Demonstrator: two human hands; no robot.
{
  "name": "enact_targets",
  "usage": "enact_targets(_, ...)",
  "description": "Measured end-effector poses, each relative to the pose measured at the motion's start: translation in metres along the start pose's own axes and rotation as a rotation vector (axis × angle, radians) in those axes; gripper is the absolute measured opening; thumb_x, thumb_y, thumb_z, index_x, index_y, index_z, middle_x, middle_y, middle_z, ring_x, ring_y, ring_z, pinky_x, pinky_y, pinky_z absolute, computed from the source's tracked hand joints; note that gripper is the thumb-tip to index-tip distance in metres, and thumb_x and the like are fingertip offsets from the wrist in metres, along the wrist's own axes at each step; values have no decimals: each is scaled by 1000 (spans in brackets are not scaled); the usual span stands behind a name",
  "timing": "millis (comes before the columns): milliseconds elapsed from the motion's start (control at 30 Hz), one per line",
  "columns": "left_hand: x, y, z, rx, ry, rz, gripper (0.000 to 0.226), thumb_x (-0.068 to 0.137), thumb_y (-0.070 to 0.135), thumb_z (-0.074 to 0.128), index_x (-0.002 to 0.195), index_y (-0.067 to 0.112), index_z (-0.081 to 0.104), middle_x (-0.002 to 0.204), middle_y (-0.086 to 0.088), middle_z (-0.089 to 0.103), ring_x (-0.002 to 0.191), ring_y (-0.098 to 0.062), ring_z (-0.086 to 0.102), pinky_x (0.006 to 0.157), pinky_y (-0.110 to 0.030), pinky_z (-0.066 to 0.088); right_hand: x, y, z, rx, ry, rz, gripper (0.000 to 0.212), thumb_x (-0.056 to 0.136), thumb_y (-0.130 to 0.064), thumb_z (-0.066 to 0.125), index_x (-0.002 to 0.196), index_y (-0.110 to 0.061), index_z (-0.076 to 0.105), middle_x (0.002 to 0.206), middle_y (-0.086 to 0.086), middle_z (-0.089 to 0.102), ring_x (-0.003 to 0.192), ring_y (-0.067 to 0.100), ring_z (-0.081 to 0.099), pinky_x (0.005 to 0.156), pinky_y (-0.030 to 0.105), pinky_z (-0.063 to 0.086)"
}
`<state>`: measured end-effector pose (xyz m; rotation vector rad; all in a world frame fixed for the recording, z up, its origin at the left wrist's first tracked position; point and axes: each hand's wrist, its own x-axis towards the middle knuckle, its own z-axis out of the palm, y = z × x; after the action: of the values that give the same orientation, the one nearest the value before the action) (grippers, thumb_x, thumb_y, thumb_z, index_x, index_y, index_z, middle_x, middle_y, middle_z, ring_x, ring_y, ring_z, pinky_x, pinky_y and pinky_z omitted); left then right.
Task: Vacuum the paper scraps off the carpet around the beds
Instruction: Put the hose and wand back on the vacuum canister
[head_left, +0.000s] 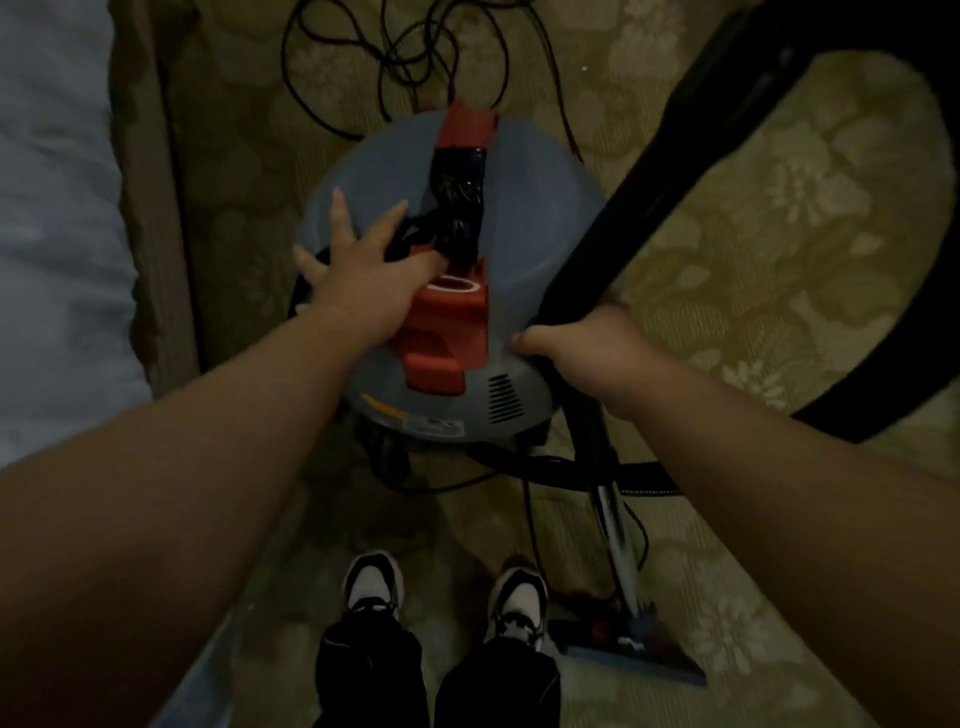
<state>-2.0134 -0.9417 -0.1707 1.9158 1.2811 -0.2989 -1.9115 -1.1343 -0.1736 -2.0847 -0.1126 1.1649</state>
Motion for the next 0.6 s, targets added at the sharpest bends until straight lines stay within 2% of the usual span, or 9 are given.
enact_targets(100, -4, -17, -9, -26, 0, 8, 82, 71, 71, 53, 148, 60, 28, 166, 22, -16, 152, -34, -19, 121, -63, 1, 2, -3, 11, -23, 46, -47, 70, 55, -40, 85, 120, -17, 69, 112, -1, 73, 100, 20, 71, 89, 44, 63)
enact_targets(200, -34, -27, 6, -55, 6, 29, 81, 80, 78, 53, 151, 59, 20, 165, 20, -19, 152, -35, -21, 120, -65, 2, -7, -1, 3, 19, 106, -67, 28, 76, -20, 83, 102, -24, 72, 102, -2, 75, 93, 14, 71, 82, 43, 64)
enact_targets(333, -68, -36, 26, -48, 54, 65, 118, 64, 80, 71, 156, 46, 5, 166, 17, -16, 151, -38, -18, 119, -66, 7, -9, -3, -16, -17, 184, -81, 20, 85, -14, 76, 104, -20, 71, 97, -2, 72, 90, 16, 69, 61, 28, 52)
enact_targets(400, -71, -39, 32, -12, 60, 69, 130, 58, 75, 80, 156, 41, 1, 165, 17, -15, 151, -38, -18, 118, -67, 8, -4, -4, -9, -25, 173, -92, 32, 79, -23, 82, 109, -18, 72, 103, -1, 74, 97, 18, 72, 69, 31, 58)
enact_targets(467, -64, -34, 35, -33, 88, 57, 123, 64, 66, 82, 156, 39, 5, 166, 16, -14, 151, -39, -18, 119, -68, 9, 1, -7, 4, -81, 128, -112, 85, 62, -47, 89, 137, -19, 61, 127, -4, 68, 115, 13, 66, 91, 35, 59)
enact_targets(500, -60, -31, 36, -53, 111, 54, 116, 68, 62, 82, 156, 39, 9, 167, 15, -12, 151, -39, -18, 119, -68, 8, 5, -9, 9, -98, 124, -105, 114, 56, -55, 89, 155, -20, 44, 141, -7, 58, 124, 10, 58, 99, 30, 52)
enact_targets(533, -56, -26, 35, -70, 132, 57, 110, 72, 58, 81, 155, 38, 12, 167, 13, -10, 152, -39, -17, 120, -67, 7, 9, -11, 12, -81, 122, -102, 128, 58, -55, 91, 164, -23, 28, 149, -11, 48, 129, 6, 50, 98, 20, 47)
enact_targets(567, -51, -22, 33, -82, 146, 63, 106, 74, 57, 80, 155, 37, 15, 168, 12, -9, 152, -39, -17, 119, -66, 5, 14, -15, 12, -44, 116, -114, 126, 66, -47, 92, 167, -25, 20, 147, -15, 44, 128, 2, 45, 91, 9, 43)
enact_targets(600, -45, -16, 32, -91, 147, 66, 104, 75, 56, 79, 155, 35, 16, 168, 10, -8, 151, -40, -18, 119, -65, 3, 18, -19, 10, -2, 113, -125, 115, 75, -37, 91, 166, -25, 23, 139, -19, 45, 123, -1, 47, 81, 1, 41)
